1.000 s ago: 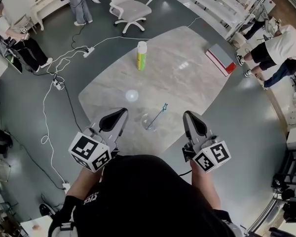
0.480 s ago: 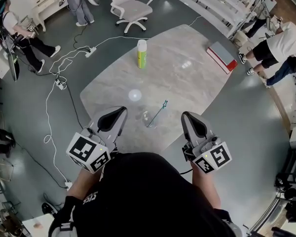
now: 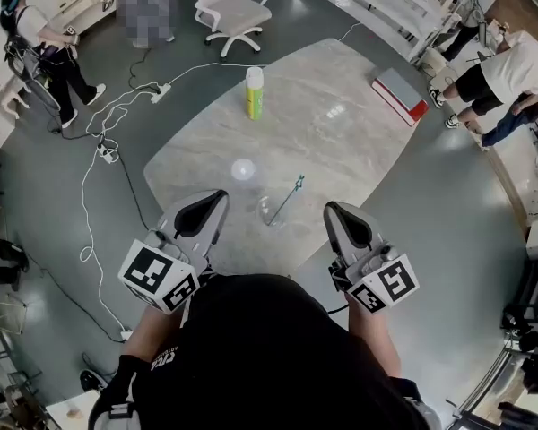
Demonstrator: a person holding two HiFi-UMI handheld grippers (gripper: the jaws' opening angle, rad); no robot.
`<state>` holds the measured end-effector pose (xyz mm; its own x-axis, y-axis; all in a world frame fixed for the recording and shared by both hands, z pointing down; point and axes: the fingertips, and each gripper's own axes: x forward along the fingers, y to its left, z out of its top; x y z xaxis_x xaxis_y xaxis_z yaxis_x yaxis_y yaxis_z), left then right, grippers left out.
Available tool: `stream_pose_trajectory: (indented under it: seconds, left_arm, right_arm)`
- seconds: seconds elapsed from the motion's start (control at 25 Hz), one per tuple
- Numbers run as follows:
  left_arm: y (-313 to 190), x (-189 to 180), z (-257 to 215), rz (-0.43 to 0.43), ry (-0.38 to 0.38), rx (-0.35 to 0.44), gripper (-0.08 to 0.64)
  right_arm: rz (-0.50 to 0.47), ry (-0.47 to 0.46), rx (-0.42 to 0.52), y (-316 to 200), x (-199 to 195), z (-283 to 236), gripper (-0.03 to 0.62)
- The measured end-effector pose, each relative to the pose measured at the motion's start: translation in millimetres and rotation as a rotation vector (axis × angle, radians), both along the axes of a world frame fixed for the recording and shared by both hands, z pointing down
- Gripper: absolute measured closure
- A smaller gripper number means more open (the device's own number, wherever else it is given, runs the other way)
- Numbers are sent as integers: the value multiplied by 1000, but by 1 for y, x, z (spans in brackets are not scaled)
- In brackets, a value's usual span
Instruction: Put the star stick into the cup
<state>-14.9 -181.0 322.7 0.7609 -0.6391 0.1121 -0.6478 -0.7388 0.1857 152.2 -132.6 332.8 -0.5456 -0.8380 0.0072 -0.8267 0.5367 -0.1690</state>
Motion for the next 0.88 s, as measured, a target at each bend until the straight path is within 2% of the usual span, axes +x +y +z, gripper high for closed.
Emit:
stream_pose_trajectory:
  seconds: [0.88]
  left_arm:
    - [-13,-8,-1,-13,-5,5,558]
  right_arm:
    - [28,-1,-16,-8,6,4,580]
